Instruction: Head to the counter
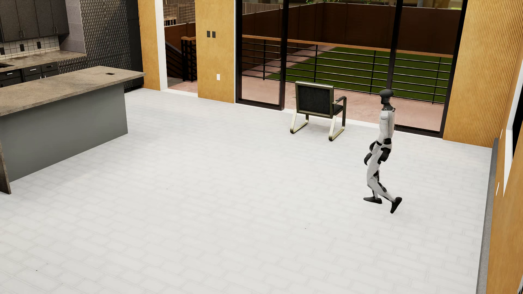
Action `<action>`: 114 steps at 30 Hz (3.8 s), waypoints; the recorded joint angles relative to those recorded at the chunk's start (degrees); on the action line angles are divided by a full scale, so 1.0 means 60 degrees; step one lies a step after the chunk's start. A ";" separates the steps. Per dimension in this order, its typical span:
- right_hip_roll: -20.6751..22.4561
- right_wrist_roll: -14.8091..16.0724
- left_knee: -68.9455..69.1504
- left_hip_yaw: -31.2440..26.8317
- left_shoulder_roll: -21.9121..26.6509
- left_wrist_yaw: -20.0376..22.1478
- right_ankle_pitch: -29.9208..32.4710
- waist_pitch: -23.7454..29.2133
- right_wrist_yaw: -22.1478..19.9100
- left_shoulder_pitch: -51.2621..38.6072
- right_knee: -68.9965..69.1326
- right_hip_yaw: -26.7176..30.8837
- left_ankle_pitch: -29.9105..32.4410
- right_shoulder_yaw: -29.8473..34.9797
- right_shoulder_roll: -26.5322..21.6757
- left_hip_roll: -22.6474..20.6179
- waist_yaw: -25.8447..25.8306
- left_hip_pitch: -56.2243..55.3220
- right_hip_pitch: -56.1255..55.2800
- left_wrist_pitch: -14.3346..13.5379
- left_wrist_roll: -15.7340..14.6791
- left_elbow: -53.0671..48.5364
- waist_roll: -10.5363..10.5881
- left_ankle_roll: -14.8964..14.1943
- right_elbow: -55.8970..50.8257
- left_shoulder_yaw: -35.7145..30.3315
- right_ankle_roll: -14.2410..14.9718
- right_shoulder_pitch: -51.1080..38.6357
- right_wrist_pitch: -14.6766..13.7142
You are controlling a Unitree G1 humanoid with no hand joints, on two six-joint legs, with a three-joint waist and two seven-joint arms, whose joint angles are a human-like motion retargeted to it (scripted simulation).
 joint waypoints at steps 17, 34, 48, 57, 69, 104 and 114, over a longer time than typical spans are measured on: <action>-0.0545 -0.0135 -0.7971 0.0770 -0.1091 0.0157 0.2064 -0.0585 0.0141 0.1687 0.1442 0.1404 -0.0956 0.0619 -0.0502 -0.1651 0.1482 -0.1957 0.4468 -0.0418 0.1338 0.0115 -0.0822 0.2084 0.0134 0.3838 0.1413 0.0307 0.0728; -0.2250 -0.0184 -0.8753 0.0153 -0.1743 0.0207 0.1271 -0.0400 0.0556 -0.2119 -0.2123 0.1554 -0.4648 -0.0006 -0.0814 -0.2785 0.0038 0.4036 -0.2653 -0.1625 0.1772 -0.0206 -0.1545 0.2390 -0.1616 0.1193 0.2055 0.1810 0.0387; 0.0279 -0.0452 -0.1501 -0.0290 -0.0311 -0.0234 -0.0918 -0.0304 -0.0038 0.1199 0.0090 0.0263 -0.2352 0.0013 -0.0015 -0.0815 0.0382 -0.2082 0.1230 -0.0429 0.0736 -0.0957 0.0007 0.1103 -0.0234 0.2134 -0.0139 -0.0262 -0.0183; 0.0446 -0.0643 -0.8875 0.0257 -0.0591 0.0010 -0.1361 -0.0470 0.0152 0.2018 -0.0792 0.1302 -0.1042 0.1354 -0.0404 -0.1057 0.1213 -0.2434 0.4667 -0.0437 0.1251 -0.0223 -0.0214 0.2037 -0.0627 0.2617 -0.0120 -0.1150 0.0417; -0.2836 0.0081 -0.7720 0.1085 -0.1717 0.0004 0.1035 -0.0294 0.1136 -0.0766 0.6317 0.1589 -0.3541 0.0974 -0.1165 -0.3063 0.0802 0.1232 -0.1767 -0.0915 0.1981 0.0537 -0.1794 0.2503 -0.1482 0.2455 0.1716 0.1371 0.0506; -0.0314 0.0017 -0.8132 0.0970 -0.1495 0.0861 0.1286 -0.0726 0.0244 0.1892 0.1535 0.1720 -0.0863 0.0276 -0.0222 -0.1365 0.1282 -0.1328 0.4532 -0.0645 0.1308 0.0208 -0.0629 0.2196 -0.0326 0.3386 0.1200 -0.0013 0.0207; -0.2993 0.0654 -0.7703 0.0999 -0.1782 0.0875 0.0403 -0.0386 0.0397 -0.0691 0.4569 0.1086 -0.3677 -0.0134 -0.0914 -0.2942 0.0710 0.1634 -0.1646 -0.1552 0.1937 0.0564 -0.1589 0.2667 -0.1590 0.2565 0.1343 0.1659 0.0621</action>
